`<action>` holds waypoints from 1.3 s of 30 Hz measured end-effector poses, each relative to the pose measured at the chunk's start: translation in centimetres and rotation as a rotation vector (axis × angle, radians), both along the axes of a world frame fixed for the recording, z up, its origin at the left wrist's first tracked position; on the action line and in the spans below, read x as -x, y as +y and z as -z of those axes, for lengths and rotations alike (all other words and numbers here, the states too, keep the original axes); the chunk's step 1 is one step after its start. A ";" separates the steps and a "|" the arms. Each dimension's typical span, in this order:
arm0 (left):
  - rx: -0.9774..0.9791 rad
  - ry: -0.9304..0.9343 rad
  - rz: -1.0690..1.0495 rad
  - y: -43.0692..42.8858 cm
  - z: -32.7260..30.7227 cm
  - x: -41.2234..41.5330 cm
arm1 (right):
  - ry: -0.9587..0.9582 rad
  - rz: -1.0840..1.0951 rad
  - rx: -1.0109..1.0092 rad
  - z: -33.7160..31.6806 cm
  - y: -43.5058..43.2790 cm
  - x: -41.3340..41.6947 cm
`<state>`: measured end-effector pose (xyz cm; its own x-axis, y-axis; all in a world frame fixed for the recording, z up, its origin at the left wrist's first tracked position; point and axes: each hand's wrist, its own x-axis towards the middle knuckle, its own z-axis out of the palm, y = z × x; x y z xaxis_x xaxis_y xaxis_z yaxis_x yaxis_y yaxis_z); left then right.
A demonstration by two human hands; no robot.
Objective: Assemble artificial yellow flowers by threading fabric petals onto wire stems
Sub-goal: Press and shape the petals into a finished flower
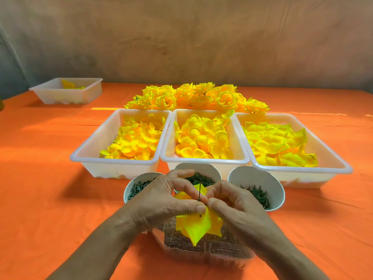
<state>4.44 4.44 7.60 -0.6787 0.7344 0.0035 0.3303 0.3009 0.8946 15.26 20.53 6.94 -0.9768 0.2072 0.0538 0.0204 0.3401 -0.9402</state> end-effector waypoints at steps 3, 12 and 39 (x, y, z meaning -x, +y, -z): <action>0.009 -0.067 0.010 0.1 0.2 0.0 | -0.006 -0.011 -0.015 0.0 0.1 0.1; -0.079 -0.189 0.021 -1.3 -1.3 0.3 | 0.032 -0.004 0.001 -0.2 0.1 -0.4; 0.198 0.353 -0.274 -0.4 -2.0 -1.3 | 0.103 0.032 -0.098 0.4 -0.6 -0.2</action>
